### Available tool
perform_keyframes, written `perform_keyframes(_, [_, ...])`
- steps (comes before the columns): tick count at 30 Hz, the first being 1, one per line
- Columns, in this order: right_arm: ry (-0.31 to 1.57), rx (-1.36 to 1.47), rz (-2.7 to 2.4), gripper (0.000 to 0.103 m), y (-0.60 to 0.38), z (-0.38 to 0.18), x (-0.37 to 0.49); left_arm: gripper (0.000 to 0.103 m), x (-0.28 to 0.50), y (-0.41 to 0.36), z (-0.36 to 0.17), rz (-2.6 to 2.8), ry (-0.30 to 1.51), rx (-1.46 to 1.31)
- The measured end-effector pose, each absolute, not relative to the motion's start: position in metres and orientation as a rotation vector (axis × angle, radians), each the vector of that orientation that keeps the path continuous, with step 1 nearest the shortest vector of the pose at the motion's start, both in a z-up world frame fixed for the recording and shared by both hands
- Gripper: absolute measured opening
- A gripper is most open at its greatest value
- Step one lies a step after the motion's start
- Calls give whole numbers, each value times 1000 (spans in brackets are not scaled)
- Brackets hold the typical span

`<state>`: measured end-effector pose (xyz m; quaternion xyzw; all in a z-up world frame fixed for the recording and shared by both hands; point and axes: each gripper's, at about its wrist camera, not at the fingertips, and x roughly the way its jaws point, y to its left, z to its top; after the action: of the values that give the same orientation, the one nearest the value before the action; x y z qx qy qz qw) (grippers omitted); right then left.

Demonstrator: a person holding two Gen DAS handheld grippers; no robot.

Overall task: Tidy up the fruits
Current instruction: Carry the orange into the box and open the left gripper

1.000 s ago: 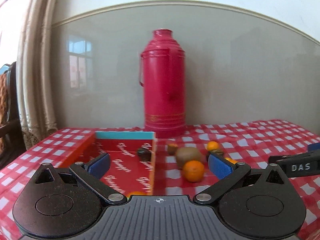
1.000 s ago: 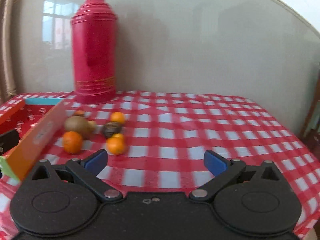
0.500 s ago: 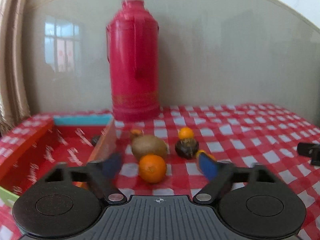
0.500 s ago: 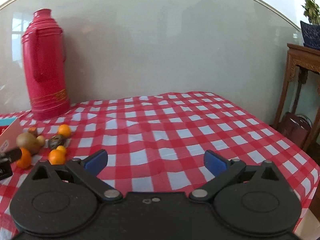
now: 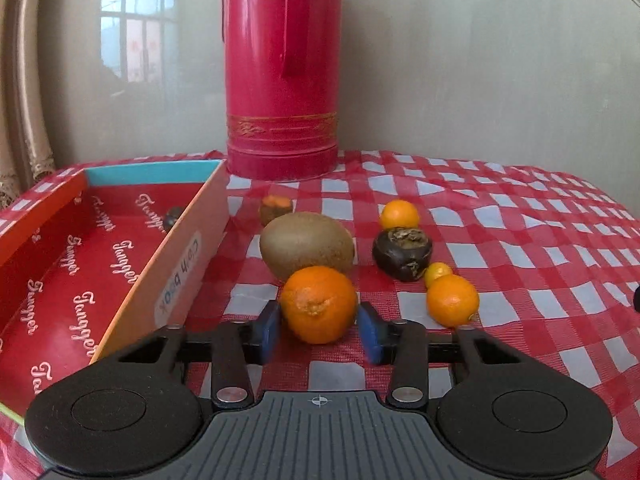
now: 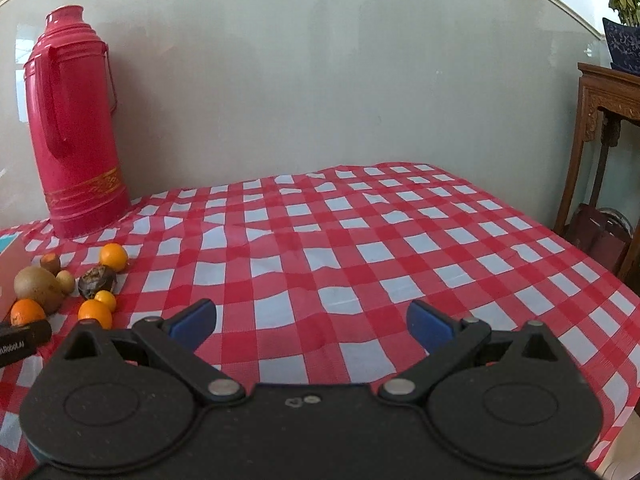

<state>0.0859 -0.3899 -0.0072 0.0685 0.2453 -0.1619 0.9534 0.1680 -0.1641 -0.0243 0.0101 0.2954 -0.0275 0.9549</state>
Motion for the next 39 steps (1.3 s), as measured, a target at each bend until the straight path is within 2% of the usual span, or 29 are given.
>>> perform_keyframes(17, [481,91,-267,96,-342,14,85,42,122,-115,35,-52,458,20])
perform_keyframes(30, [484,41,-190,96,-298,16,92,42,122,-36,29,101,467,-10])
perform_keyframes(32, [487,39,-181,96,-293,16,93,54,122,-29,30,108,467,-17])
perform_keyframes(33, [487,38,-176,97,-291,17,94,72,121,-28,31,111,456,-17])
perform_keyframes(34, [487,37,-172,96,-288,17,95,81,118,-28,32,122,438,-9])
perform_keyframes(38, [487,35,-155,96,-280,18,96,86,111,-22,35,133,417,-1])
perform_keyframes(39, [487,35,-152,97,-279,18,96,91,110,-21,36,136,416,-4])
